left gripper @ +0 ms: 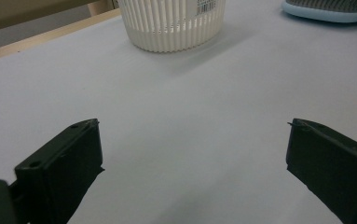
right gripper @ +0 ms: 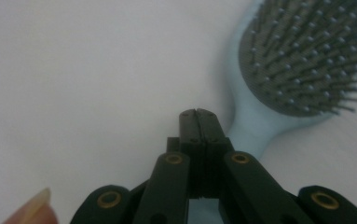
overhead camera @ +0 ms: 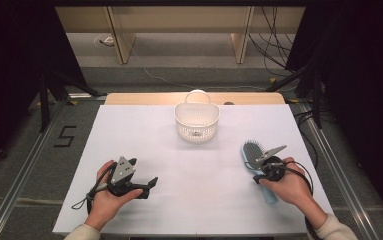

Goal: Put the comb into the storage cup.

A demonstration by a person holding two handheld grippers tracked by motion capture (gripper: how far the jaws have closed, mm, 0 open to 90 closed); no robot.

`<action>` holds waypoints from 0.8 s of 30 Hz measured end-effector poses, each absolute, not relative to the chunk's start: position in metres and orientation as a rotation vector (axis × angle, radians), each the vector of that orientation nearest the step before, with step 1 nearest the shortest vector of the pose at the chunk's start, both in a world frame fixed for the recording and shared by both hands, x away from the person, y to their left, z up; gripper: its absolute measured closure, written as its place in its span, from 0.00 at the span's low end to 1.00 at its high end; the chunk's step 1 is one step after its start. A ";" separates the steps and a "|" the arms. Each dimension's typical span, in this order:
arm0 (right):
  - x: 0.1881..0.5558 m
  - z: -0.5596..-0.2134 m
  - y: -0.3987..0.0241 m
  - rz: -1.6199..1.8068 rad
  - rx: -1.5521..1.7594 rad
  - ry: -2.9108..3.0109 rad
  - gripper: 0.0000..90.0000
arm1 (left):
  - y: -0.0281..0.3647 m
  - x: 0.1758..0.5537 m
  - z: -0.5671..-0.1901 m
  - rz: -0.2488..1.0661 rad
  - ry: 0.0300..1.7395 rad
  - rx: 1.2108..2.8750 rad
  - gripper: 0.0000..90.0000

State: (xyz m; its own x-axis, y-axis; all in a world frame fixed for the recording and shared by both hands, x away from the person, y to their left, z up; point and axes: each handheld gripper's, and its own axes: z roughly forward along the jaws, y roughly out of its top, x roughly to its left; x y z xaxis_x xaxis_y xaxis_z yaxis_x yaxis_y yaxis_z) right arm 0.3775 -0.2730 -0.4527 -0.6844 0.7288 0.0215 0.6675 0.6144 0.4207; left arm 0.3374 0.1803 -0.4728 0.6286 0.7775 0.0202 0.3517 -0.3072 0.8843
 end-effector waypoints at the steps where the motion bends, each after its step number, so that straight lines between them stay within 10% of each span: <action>1: 0.377 -0.453 -0.277 0.604 1.176 2.675 1.00 | 0.180 0.337 -0.473 0.566 0.896 1.906 0.03; 24: 0.375 -0.449 -0.309 0.960 1.223 2.531 0.89 | 0.181 0.338 -0.473 0.558 0.898 1.901 0.03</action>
State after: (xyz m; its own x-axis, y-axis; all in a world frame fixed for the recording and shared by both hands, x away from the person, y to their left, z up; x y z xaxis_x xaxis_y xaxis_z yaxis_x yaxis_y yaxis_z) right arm 0.3747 -0.3088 -0.4490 -0.6489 0.7516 0.1189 0.6412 0.4560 0.6172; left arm 0.3376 0.1808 -0.4727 0.6298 0.7767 0.0120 0.3546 -0.3012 0.8852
